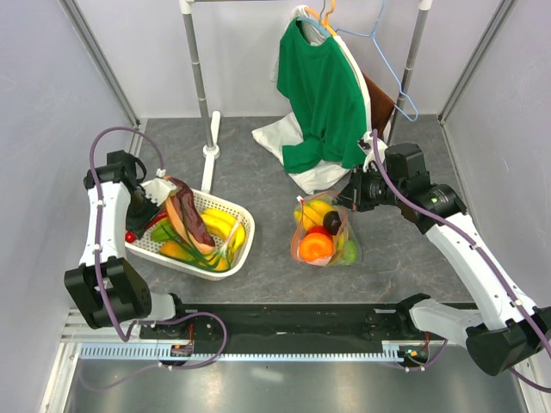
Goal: Place the food in the zip-top bag and seal the zipper
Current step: Pick up the fake vegetable from the bin.
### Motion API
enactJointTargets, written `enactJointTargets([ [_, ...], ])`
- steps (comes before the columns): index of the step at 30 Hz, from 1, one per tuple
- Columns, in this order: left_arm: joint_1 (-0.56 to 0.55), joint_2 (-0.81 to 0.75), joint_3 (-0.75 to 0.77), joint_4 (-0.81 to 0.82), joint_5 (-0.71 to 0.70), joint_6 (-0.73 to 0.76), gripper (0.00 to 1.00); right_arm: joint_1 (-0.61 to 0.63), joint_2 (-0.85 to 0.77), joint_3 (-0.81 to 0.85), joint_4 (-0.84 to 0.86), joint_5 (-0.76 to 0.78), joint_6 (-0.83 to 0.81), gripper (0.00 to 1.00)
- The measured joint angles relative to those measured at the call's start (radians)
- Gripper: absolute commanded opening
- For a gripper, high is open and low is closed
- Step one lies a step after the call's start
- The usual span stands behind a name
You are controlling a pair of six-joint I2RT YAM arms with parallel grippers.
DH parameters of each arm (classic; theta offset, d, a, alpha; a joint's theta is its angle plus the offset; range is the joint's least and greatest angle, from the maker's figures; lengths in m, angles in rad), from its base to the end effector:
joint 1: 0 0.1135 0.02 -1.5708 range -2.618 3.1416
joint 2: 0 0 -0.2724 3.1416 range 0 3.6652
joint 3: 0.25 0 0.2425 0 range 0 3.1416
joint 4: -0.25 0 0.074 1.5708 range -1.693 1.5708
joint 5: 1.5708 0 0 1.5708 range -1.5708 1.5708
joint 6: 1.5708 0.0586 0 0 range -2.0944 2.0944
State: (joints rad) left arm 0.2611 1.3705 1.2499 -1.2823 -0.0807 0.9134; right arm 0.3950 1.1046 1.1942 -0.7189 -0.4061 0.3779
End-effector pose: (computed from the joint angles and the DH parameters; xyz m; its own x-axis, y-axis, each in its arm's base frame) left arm 0.2194 0.0635 0.2812 -0.7960 0.6040 -0.0392 0.5888 0.7878 0.1808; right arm 0.2030 0.1097 0.3624 -0.7441 0.0570 -0.6656 -0.4021 0.7575 0.5144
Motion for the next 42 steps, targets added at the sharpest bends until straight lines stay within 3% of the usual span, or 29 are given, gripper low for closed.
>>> enactJointTargets([
  [4,0.0,-0.005,0.0,-0.029,0.032,-0.007,0.16,0.0,0.0,0.0,0.0,0.0,0.0,0.0],
  [7,0.001,-0.008,-0.026,-0.016,0.089,-0.024,0.17,0.0,0.0,0.0,0.0,0.0,0.0,0.0],
  [13,0.003,-0.022,-0.236,0.118,0.218,-0.109,0.17,0.0,-0.004,0.0,-0.001,0.0,0.0,0.0],
  [18,0.005,-0.047,-0.35,0.24,0.242,-0.171,0.17,0.0,-0.013,0.0,-0.001,0.0,0.0,0.0],
  [26,0.005,-0.047,-0.29,0.354,0.306,-0.259,0.19,0.0,-0.019,0.0,-0.001,0.0,0.0,0.0],
  [33,0.005,-0.035,-0.195,0.336,0.318,-0.27,0.2,-0.002,-0.032,0.0,-0.001,0.0,0.0,0.0],
  [42,0.045,-0.113,-0.135,0.314,0.168,-0.27,0.16,-0.007,-0.042,-0.003,0.0,0.0,0.0,0.0],
])
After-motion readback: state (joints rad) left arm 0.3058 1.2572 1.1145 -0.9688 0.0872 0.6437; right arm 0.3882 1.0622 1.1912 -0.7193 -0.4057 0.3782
